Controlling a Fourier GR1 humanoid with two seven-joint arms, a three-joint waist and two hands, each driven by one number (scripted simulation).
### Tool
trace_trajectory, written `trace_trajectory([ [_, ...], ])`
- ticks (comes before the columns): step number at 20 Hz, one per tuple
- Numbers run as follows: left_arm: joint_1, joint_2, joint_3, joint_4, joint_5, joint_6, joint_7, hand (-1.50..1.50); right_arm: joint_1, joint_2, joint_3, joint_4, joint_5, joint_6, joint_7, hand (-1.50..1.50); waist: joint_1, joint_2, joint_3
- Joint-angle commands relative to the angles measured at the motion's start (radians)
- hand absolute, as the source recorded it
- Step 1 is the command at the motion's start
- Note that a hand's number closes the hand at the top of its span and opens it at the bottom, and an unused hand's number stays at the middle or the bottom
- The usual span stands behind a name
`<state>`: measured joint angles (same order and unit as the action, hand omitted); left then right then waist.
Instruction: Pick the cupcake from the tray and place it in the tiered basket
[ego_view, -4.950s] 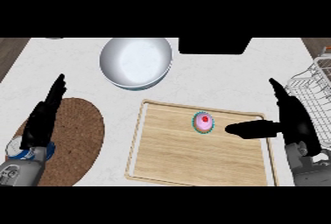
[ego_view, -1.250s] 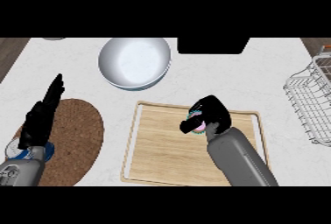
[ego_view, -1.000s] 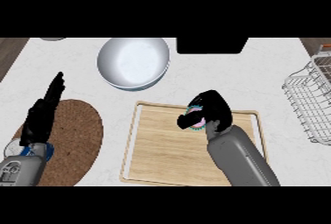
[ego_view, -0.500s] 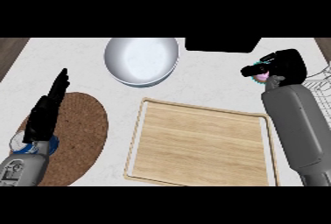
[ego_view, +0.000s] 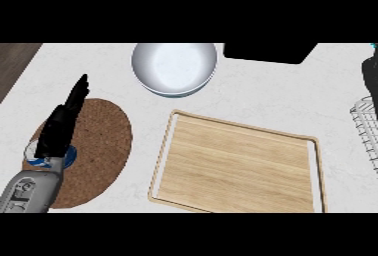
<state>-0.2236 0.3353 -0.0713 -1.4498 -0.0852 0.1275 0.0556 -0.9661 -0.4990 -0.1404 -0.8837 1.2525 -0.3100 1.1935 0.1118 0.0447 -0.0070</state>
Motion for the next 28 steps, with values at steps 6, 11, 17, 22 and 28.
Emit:
trace_trajectory([
  [6,-0.043,-0.010,-0.006,0.010,-0.015,0.009,0.049,0.00,-0.239,-0.048,-0.052,0.241,0.295,0.110,0.293,1.50,-0.003,-0.013,0.003],
  [11,-0.010,-0.023,-0.008,0.005,-0.008,0.007,0.028,0.00,-0.305,-0.034,-0.119,0.293,0.337,-0.004,0.294,1.50,-0.009,-0.014,0.006],
  [17,-0.009,0.012,0.037,0.015,0.018,-0.020,0.031,0.00,-0.307,-0.066,-0.160,0.424,0.397,0.041,0.226,1.50,-0.042,-0.021,0.007],
  [22,0.034,-0.002,0.031,0.010,-0.001,0.006,0.010,0.00,-0.279,-0.149,-0.183,0.521,0.456,0.146,0.202,1.50,-0.048,-0.019,0.007],
  [28,0.068,0.004,0.050,0.026,-0.002,0.009,-0.022,0.00,-0.291,-0.170,-0.177,0.553,0.517,0.259,0.231,1.50,-0.080,-0.036,0.005],
])
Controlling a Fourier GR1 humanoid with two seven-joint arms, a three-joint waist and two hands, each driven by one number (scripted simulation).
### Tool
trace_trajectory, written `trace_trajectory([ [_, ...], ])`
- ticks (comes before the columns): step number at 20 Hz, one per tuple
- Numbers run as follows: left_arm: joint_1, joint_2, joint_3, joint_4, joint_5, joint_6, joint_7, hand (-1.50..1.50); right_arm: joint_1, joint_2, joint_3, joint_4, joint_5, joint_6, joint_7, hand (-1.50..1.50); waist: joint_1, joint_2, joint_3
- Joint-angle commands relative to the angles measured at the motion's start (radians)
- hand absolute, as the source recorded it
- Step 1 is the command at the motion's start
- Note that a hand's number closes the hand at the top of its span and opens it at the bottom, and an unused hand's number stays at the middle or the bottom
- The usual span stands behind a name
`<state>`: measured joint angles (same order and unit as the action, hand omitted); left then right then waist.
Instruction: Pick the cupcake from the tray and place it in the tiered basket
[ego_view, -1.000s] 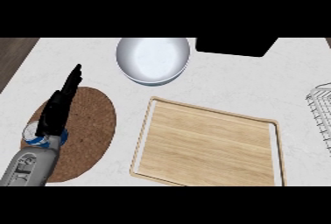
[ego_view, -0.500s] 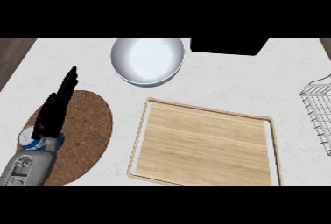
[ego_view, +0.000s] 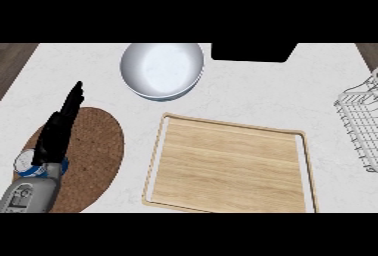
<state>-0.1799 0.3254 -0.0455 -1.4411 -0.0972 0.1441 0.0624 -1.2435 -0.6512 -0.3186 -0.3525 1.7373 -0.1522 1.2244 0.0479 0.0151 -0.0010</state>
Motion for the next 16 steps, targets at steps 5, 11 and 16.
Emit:
trace_trajectory([
  [5,0.023,-0.001,0.015,-0.021,-0.007,0.006,0.009,0.00,0.018,0.019,-0.040,0.026,0.012,0.073,0.176,1.50,-0.020,-0.008,0.001],
  [11,-0.013,-0.002,0.038,-0.009,0.001,0.000,0.053,0.00,0.064,0.023,-0.121,-0.052,-0.074,0.043,0.073,1.50,-0.041,-0.014,0.001],
  [16,0.054,-0.013,0.033,-0.029,-0.031,0.025,-0.015,0.00,0.153,0.037,-0.186,-0.111,-0.136,0.000,0.027,1.50,-0.046,-0.017,0.001],
])
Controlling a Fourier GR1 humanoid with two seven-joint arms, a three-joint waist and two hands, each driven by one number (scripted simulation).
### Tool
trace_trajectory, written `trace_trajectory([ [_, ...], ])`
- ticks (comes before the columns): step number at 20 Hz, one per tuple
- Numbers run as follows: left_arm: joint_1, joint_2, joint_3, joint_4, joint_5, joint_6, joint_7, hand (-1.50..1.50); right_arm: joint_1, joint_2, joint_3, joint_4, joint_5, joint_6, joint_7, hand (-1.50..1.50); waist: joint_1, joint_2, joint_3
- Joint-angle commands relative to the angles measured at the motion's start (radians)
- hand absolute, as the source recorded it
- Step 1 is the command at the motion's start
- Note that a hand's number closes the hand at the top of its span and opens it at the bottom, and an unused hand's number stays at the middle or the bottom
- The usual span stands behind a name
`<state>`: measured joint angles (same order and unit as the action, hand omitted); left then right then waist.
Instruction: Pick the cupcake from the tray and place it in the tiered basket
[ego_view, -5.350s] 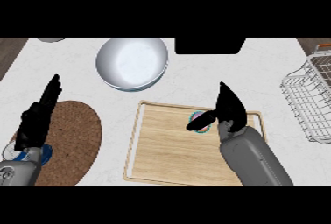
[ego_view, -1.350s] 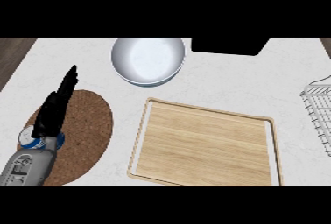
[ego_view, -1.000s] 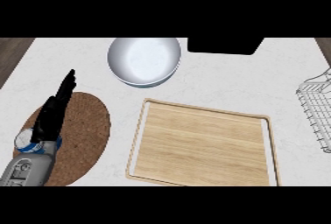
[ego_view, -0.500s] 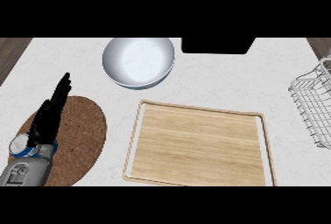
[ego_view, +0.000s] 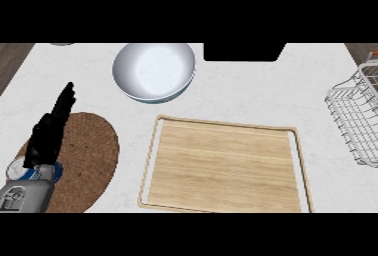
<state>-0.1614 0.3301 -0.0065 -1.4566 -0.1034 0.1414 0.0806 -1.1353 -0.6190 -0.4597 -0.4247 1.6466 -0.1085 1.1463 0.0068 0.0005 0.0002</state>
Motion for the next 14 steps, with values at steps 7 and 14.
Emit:
trace_trajectory([
  [7,0.002,-0.023,0.004,0.032,-0.008,0.006,-0.033,0.00,0.100,0.099,-0.161,-0.144,-0.108,-0.177,0.194,-1.50,-0.005,0.001,0.000],
  [14,0.037,-0.015,0.012,0.007,-0.009,-0.002,-0.035,0.00,0.209,0.153,-0.152,-0.365,-0.050,-0.331,0.140,-1.50,-0.012,-0.007,-0.001],
])
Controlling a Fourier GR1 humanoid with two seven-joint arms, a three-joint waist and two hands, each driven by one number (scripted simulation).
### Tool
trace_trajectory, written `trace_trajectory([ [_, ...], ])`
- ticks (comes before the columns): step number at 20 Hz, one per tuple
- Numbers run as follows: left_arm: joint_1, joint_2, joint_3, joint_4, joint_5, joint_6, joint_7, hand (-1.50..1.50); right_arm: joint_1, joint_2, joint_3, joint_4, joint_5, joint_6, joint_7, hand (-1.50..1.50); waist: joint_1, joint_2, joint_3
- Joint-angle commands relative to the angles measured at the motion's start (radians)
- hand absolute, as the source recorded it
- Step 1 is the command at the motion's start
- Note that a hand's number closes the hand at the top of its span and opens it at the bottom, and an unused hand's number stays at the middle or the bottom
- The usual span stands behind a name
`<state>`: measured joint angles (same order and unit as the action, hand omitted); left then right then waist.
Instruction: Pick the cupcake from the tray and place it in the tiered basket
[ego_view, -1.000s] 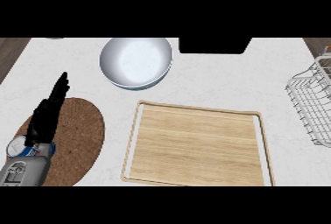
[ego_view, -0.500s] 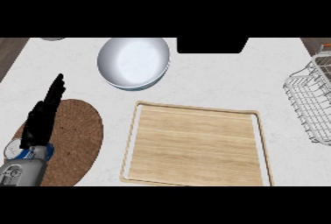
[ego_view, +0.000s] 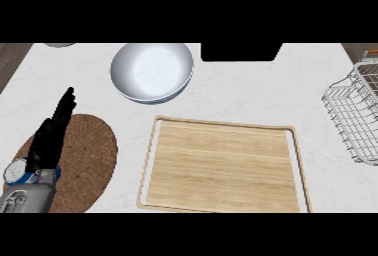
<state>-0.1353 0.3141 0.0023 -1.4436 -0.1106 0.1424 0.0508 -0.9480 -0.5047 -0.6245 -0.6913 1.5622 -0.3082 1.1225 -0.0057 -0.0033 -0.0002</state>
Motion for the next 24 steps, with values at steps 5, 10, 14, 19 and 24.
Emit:
trace_trajectory([
  [5,0.002,0.025,0.026,-0.021,0.016,-0.027,0.023,0.00,0.025,0.034,0.027,-0.252,0.125,-0.094,0.180,-1.50,-0.006,-0.007,-0.002],
  [10,0.012,0.013,0.016,-0.013,-0.003,-0.013,0.017,0.00,0.031,0.129,0.017,-0.448,0.235,0.006,0.287,-1.50,-0.018,-0.015,-0.003],
  [14,0.019,0.030,0.033,-0.030,0.006,-0.020,0.036,0.00,0.070,0.181,-0.072,-0.639,0.208,0.053,0.265,-1.50,-0.034,-0.023,-0.002],
  [19,0.029,0.019,0.045,0.001,0.014,-0.016,0.018,0.00,0.150,0.391,-0.053,-0.958,0.278,0.152,0.242,-1.50,-0.053,-0.028,-0.004],
  [24,0.033,0.028,0.041,-0.019,0.007,-0.023,0.015,0.00,0.281,0.500,0.022,-1.275,0.299,0.211,0.205,-1.50,-0.038,-0.029,-0.002],
])
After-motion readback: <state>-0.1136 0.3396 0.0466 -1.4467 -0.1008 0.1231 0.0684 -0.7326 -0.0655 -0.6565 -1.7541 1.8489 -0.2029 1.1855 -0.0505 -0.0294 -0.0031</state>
